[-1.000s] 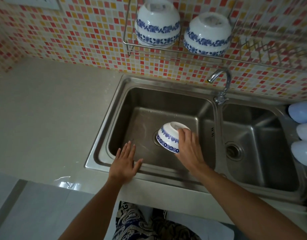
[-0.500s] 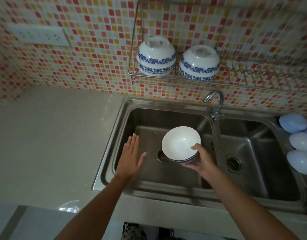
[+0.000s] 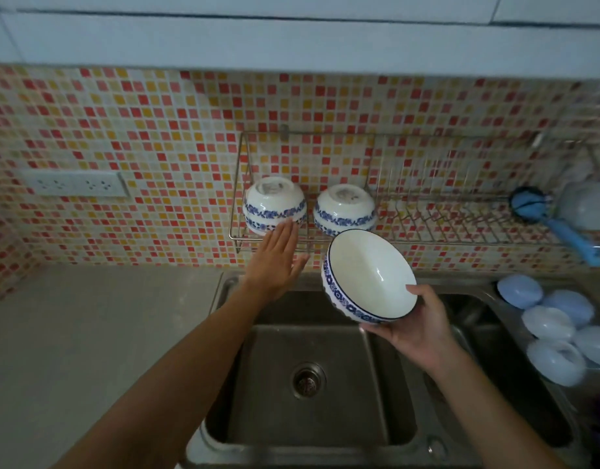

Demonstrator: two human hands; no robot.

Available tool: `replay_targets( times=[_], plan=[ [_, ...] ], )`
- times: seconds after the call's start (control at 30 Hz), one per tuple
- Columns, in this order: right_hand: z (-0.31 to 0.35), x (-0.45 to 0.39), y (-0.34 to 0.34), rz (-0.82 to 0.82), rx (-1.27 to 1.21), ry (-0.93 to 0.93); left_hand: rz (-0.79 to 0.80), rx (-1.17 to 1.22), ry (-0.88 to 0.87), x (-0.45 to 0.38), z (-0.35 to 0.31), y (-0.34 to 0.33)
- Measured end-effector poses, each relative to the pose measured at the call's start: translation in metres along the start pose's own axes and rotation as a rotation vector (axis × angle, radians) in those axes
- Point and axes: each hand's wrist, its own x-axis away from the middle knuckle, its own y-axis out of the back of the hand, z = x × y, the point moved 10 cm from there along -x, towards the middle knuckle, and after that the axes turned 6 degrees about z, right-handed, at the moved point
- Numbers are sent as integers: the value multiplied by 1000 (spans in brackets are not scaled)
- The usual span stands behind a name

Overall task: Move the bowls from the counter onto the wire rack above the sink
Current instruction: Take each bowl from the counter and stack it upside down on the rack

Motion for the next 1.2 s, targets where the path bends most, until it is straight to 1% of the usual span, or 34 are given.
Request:
replay_targets(
  times=[0.17,0.37,0.43,0.53,0.7,0.8,0.87,0.93,1.07,1.2],
  plan=[
    [45,-9,-25,60,78,91,30,-7,-3,-2,1,-5],
    [121,-23,-43,-35,266,310,68,-25,13,-2,2,-6],
    [148,-25,-51,-87,376,403,69,-37,17,-2,2,-6],
    [185,-33,-65,-159,608,553,66,-39,10,-3,2,-6],
    [220,-46,-78,-399,1030,736,60,-21,-4,-3,2,-6],
    [224,-56,-94,-483,1359,828,59,-19,-3,-3,3,-7],
    [216,-65,-105,-464,1504,831,56,-18,-1,-3,3,-8],
    [207,-74,-114,-432,1592,836,52,-17,-1,-3,4,-7],
    [194,-87,-123,-387,1680,843,53,-24,-6,-3,2,-5],
    [168,-94,-140,-301,1942,879,53,-18,-6,-2,2,-4]
  ],
)
